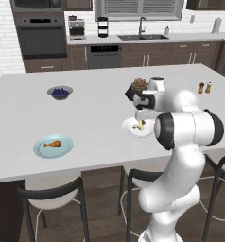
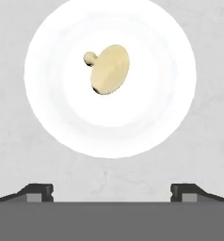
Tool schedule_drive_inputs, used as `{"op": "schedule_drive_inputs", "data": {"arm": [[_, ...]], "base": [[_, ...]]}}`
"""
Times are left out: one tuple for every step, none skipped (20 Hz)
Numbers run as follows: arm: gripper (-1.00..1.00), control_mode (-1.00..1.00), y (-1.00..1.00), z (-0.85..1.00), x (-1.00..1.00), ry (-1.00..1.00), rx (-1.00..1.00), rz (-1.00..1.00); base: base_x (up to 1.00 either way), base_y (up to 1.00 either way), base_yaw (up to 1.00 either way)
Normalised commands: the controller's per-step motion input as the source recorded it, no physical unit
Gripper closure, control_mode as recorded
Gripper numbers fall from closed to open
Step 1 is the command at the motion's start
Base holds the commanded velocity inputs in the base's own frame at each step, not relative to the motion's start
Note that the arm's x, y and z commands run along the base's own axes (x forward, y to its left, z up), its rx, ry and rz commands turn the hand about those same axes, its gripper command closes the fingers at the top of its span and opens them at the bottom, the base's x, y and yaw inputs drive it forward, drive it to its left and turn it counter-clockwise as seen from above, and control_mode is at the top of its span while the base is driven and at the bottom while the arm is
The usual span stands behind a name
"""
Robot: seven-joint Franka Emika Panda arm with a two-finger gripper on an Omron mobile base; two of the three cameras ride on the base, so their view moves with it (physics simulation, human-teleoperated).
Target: Pick the chicken drumstick and mushroom from their plates and place them in the bowl. Then put the bowl in the fridge.
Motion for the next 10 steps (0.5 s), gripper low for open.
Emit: {"op": "schedule_drive_inputs", "data": {"arm": [[-1.0,-1.0,0.0,-0.42,0.45,0.0,0.0,0.0],[-1.0,-1.0,0.0,-0.36,0.52,0.0,0.0,0.0],[-1.0,-1.0,0.0,-0.33,0.56,0.0,0.0,0.0],[-1.0,-1.0,0.0,-0.29,0.54,0.0,0.0,0.0],[-1.0,-1.0,0.0,-0.27,0.51,0.0,0.0,0.0],[-1.0,-1.0,0.0,-0.26,0.5,0.0,0.0,0.0],[-1.0,-1.0,0.0,-0.21,0.48,0.0,0.0,0.0],[-1.0,-1.0,0.0,-0.19,0.4,0.0,0.0,0.0],[-1.0,-1.0,0.0,-0.21,0.37,0.0,0.0,0.0],[-1.0,-1.0,0.0,-0.26,0.36,0.0,0.0,0.0]], "base": [[0.0,0.0,0.0],[0.0,0.0,0.0],[0.0,0.0,0.0],[0.0,0.0,0.0],[0.0,0.0,0.0],[0.0,0.0,0.0],[0.0,0.0,0.0],[0.0,0.0,0.0],[0.0,0.0,0.0],[0.0,0.0,0.0]]}}
